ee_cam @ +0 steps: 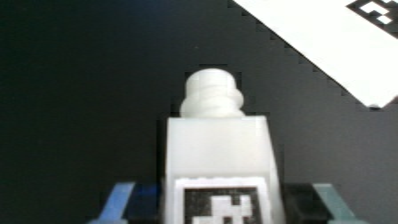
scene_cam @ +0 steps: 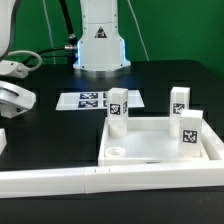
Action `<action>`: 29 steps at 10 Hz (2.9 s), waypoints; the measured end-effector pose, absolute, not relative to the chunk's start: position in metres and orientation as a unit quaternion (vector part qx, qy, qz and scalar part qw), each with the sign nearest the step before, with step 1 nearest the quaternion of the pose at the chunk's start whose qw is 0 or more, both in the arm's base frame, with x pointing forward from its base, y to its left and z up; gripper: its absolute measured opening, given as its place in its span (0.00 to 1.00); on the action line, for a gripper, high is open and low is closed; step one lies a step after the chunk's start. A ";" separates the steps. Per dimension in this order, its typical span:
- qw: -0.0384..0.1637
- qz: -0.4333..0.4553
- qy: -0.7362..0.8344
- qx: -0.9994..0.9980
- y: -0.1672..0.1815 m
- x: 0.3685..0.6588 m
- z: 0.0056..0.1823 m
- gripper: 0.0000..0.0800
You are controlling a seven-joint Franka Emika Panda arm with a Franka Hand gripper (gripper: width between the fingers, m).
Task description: Assemble square table
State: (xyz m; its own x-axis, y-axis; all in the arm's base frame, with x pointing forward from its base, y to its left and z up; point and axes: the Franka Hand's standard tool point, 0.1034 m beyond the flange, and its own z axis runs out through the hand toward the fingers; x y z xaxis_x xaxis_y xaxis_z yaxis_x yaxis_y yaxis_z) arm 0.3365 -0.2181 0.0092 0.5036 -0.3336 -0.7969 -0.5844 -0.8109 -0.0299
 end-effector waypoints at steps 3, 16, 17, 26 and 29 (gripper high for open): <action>0.149 0.420 0.269 -0.854 -0.218 0.336 0.009 0.36; 0.098 0.246 0.267 -0.927 -0.155 0.439 0.118 0.36; 0.089 0.232 0.283 -0.926 -0.138 0.460 0.130 0.36; 0.032 -0.053 0.341 -0.938 -0.080 0.552 0.161 0.36; 0.036 -0.121 0.422 -0.898 -0.017 0.600 0.171 0.36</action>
Offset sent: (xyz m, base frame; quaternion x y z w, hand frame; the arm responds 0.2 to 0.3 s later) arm 0.0000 0.0000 0.0000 0.0000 0.0000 0.0000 1.0000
